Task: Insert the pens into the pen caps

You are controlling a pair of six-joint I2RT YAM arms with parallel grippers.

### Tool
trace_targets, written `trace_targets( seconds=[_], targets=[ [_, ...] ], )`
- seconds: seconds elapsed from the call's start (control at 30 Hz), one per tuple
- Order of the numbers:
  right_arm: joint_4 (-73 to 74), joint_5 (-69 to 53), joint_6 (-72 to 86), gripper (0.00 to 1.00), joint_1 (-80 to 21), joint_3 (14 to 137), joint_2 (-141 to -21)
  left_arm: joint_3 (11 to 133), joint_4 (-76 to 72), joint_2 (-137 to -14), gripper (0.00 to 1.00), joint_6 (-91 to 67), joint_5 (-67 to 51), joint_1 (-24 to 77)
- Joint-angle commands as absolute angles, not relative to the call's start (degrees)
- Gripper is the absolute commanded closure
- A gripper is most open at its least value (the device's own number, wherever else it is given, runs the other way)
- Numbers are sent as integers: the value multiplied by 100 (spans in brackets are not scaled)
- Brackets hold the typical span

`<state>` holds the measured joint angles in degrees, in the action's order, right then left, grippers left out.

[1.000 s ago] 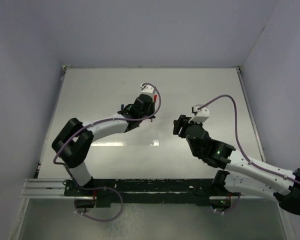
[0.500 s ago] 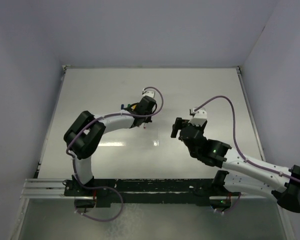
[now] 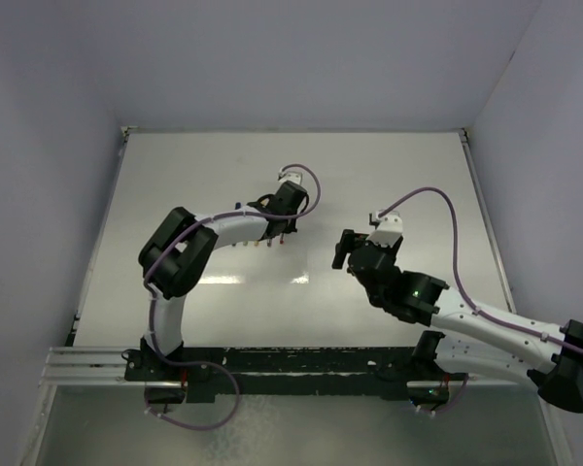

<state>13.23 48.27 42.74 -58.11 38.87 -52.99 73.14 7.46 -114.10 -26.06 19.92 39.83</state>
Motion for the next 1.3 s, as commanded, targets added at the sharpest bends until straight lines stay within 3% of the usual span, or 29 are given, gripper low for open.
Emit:
trace_targets(
  seconds=[0.0, 0.7, 1.0, 1.27],
  targets=[
    [1250, 4854, 4445, 16, -5810, 3861, -5347, 7539, 966, -11567, 88, -2813, 2200, 3916],
    [1191, 4798, 4500, 16, -5809, 3846, -5455, 7567, 901, -11154, 70, -2855, 1905, 3902],
    [1234, 4901, 4501, 16, -5809, 3797, -5280, 7391, 900, -10095, 67, -2767, 1771, 3898],
    [1722, 5461, 4592, 13, -5781, 3835, -5132, 6466, 722, -8630, 66, -2423, 1888, 3890]
  ],
)
